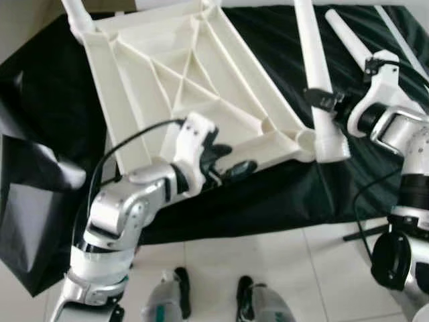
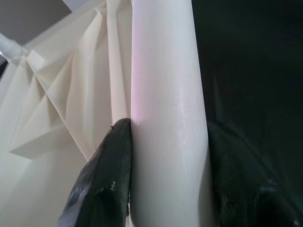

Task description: Building children table

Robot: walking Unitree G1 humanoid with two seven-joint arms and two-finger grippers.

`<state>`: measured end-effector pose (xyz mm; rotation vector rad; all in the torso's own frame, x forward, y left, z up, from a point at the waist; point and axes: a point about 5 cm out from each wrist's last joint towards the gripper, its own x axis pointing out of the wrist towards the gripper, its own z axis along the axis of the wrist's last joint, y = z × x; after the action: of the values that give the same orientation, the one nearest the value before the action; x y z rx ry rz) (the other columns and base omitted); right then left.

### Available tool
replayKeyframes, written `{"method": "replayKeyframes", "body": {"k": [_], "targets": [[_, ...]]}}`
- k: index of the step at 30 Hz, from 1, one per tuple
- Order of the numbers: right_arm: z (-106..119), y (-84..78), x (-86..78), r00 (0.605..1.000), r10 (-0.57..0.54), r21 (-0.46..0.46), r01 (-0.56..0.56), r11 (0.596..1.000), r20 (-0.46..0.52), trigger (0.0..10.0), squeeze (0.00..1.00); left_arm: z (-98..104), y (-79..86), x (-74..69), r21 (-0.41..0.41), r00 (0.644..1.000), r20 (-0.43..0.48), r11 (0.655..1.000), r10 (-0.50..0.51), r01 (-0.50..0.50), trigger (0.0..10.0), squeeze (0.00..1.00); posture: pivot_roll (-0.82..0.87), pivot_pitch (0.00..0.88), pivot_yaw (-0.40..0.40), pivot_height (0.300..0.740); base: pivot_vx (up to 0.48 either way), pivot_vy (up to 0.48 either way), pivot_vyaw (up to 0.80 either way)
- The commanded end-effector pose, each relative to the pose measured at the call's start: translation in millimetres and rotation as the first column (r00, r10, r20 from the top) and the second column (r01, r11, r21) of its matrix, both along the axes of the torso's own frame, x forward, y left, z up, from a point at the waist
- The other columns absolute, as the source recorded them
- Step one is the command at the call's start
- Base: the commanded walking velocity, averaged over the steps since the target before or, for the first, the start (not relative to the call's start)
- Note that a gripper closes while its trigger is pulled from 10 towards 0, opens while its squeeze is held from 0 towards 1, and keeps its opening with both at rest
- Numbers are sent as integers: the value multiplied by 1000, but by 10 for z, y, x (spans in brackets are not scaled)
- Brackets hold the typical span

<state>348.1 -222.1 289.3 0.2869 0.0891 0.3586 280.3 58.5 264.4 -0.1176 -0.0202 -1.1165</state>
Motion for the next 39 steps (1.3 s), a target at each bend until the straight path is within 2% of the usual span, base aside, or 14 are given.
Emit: {"method": "replayKeyframes", "body": {"k": [1,6,7,8,9,12,14,15,16,20,22,28,31,39], "targets": [[23,-25,-44,999,-17,13,16,1000,32,10000,0,22,-20,-61,-25,992,7,992,-122,122,10000,0,71,133,-10,740,0,0,0],[-3,-3,-69,997,-44,22,42,999,68,10000,0,8,13,67,-34,998,-2,997,-63,63,10000,0,64,109,-5,740,0,0,0],[-27,5,-85,995,-65,26,63,998,70,10000,0,-18,28,138,-24,1000,-7,1000,-20,20,10000,0,61,100,0,740,0,0,0],[-88,14,-110,992,-109,32,107,994,66,10000,0,-78,54,268,-1,997,-19,998,70,-70,10000,0,60,85,3,740,0,0,0],[-117,17,-119,990,-129,33,128,991,64,10000,0,-106,64,321,10,994,-23,994,110,-110,10000,0,60,85,3,740,0,0,0],[-143,16,-124,986,-153,45,150,988,62,10000,0,-131,70,367,19,989,-33,990,143,-142,10000,0,58,74,7,740,0,0,0],[-194,34,-158,971,-211,37,208,977,108,10000,0,-180,78,473,34,976,-58,978,210,-208,10000,0,54,58,11,740,0,0,0],[-194,34,-158,971,-211,37,208,977,108,10000,0,-180,78,473,34,976,-58,978,210,-208,10000,0,54,58,11,740,0,0,0],[-250,63,-191,961,-240,25,239,971,139,10000,0,-199,98,558,55,957,-49,957,286,-283,10000,0,48,46,16,740,0,0,0],[-296,93,-206,957,-253,28,251,968,144,10000,0,-214,125,655,67,933,-51,934,355,-352,10000,0,41,29,25,740,0,0,0],[-316,140,-235,947,-274,55,268,962,169,10000,0,-243,152,766,85,906,-65,907,418,-412,10000,0,38,15,31,740,0,0,0],[-412,241,-280,941,-296,64,290,955,165,10000,0,-259,142,886,93,874,-47,874,483,-477,10000,0,31,0,39,740,0,0,0],[-459,302,-296,939,-296,98,283,954,177,10000,0,-279,118,927,98,864,-30,861,503,-499,10000,0,28,0,35,740,0,0,0],[-620,395,-338,936,-290,127,269,955,198,10000,0,-414,18,909,98,859,0,855,512,-510,10000,0,23,0,30,740,0,0,0]]}}
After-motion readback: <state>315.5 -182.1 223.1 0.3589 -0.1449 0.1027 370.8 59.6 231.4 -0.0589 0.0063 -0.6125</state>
